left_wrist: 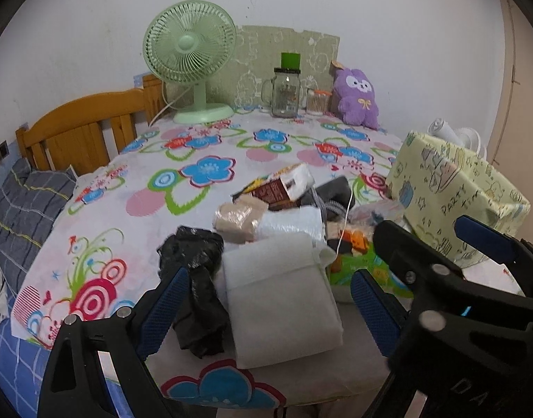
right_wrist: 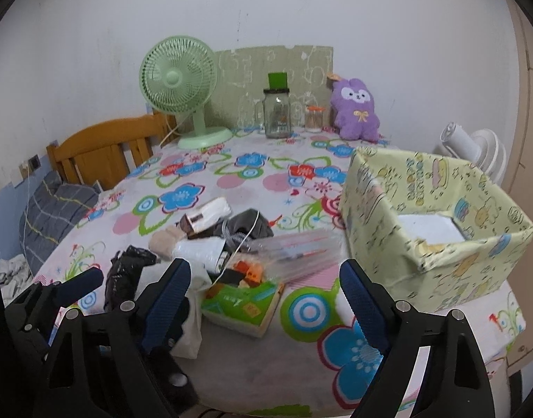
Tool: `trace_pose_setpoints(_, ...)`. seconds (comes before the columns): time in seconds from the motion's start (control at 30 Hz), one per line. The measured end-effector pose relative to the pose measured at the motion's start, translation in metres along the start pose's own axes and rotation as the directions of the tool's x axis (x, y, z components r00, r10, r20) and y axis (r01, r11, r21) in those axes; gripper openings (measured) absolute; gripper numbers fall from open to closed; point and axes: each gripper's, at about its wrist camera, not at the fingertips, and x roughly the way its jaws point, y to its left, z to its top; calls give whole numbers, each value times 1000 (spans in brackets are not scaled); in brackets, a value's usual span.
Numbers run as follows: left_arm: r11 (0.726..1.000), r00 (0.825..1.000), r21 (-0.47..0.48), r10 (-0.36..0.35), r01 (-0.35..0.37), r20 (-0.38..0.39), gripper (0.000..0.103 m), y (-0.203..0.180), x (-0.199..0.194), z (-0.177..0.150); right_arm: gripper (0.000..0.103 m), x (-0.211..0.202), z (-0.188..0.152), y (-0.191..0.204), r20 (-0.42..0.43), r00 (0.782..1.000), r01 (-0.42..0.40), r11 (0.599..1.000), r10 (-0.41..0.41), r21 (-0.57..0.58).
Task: Organize soft objects
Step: 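Move both tools toward the folded white cloth on the table, then grasp the white cloth with the left tool while the right tool grasps the green snack box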
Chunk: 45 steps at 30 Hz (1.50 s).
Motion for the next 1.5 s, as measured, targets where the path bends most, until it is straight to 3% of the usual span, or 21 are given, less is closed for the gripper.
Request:
trace_pose_setpoints(0.27, 999, 999, 2, 33, -32, -32, 91, 0, 18, -9, 88, 23, -6, 1, -61, 998, 0, 1000, 1, 10)
trace_pose_setpoints(0.6, 999, 999, 41, 34, -34, 3, 84, 8, 34, -2, 82, 50, -4, 5, -120, 993, 13, 1000, -12, 12)
trace_pose_setpoints(1.07, 996, 996, 18, 84, -85, 15, 86, 9, 12, -7, 82, 52, -4, 4, -136, 991, 2, 1000, 2, 29)
trace_pose_setpoints(1.27, 998, 998, 40, 44, -43, -38, 70, 1, 16, -15, 82, 49, -8, 6, -145, 989, -15, 1000, 17, 20)
trace_pose_setpoints(1.5, 999, 999, 11, 31, -31, -41, 63, 6, 23, -13, 80, 59, -9, 6, -174, 985, -1, 1000, 4, 20)
